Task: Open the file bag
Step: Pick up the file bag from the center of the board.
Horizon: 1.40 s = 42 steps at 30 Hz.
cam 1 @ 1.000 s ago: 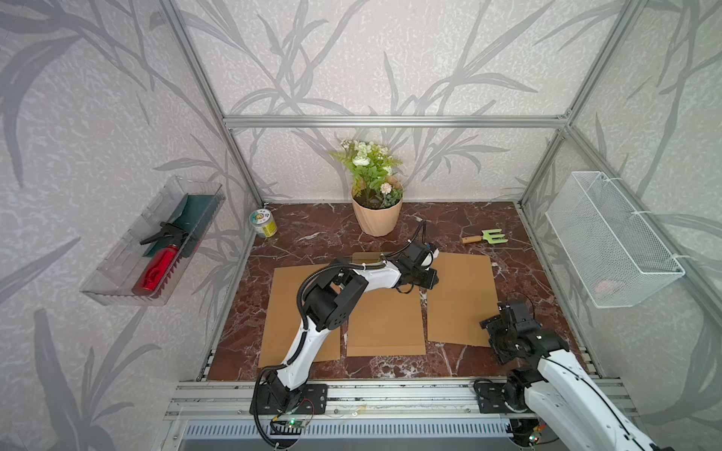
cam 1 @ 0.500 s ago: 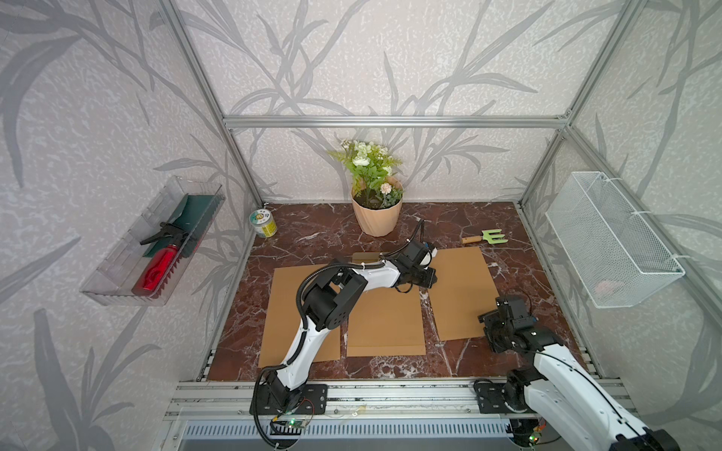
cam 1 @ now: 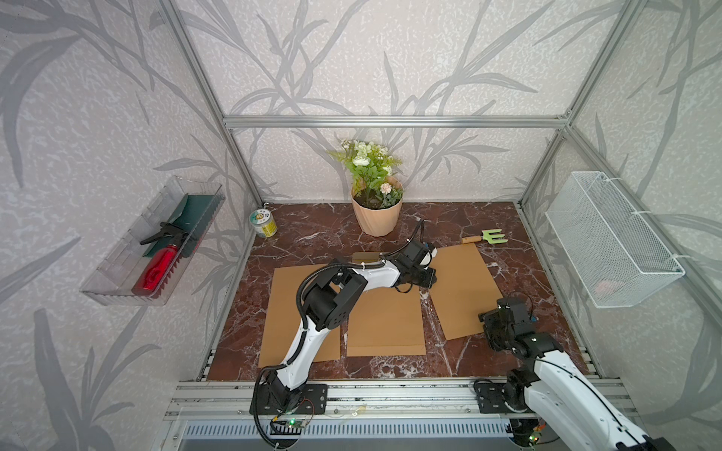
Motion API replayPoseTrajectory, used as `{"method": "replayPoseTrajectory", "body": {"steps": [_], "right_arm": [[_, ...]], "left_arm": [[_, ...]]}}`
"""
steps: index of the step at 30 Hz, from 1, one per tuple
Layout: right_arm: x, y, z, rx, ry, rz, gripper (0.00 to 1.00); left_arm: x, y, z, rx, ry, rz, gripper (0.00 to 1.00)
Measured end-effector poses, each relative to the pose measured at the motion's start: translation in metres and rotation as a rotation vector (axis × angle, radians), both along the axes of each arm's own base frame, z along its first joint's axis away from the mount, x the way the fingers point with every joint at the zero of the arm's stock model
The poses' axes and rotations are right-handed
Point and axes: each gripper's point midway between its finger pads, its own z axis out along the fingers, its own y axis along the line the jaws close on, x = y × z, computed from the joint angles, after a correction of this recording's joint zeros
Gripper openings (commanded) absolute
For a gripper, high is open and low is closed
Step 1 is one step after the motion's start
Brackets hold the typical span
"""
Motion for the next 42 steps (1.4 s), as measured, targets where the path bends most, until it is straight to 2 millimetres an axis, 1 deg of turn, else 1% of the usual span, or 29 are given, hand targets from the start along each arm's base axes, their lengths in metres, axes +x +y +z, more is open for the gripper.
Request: {"method": "replayPoseTrajectory", "body": {"steps": [4, 14, 17, 22, 27, 29, 34, 42], "right_arm": [[0.003, -0.001, 0.001, -0.017, -0.015, 0.012, 0.53], [0.012, -0.004, 0.010, -0.069, -0.069, 0.054, 0.50], [0.016, -0.004, 0.017, -0.081, -0.092, 0.066, 0.49], [0.027, -0.001, 0.037, -0.088, -0.155, 0.085, 0.48], [0.033, 0.000, 0.043, -0.093, -0.188, 0.096, 0.45], [0.035, 0.000, 0.046, -0.097, -0.194, 0.102, 0.42], [0.037, 0.002, 0.050, -0.107, -0.206, 0.121, 0.29], [0.040, 0.003, 0.056, -0.117, -0.217, 0.131, 0.16]], "left_arm": [[-0.001, 0.000, 0.000, 0.001, 0.004, -0.003, 0.12], [-0.002, 0.000, -0.001, 0.000, 0.009, -0.007, 0.11], [-0.003, 0.000, -0.001, -0.001, 0.014, -0.011, 0.10], [-0.005, 0.000, -0.001, -0.003, 0.021, -0.018, 0.09], [-0.006, -0.001, -0.001, -0.003, 0.024, -0.024, 0.08], [-0.006, -0.001, -0.001, -0.003, 0.025, -0.025, 0.08], [-0.007, -0.001, -0.001, -0.004, 0.025, -0.028, 0.08], [-0.009, -0.002, -0.002, -0.017, 0.032, -0.035, 0.08]]}}
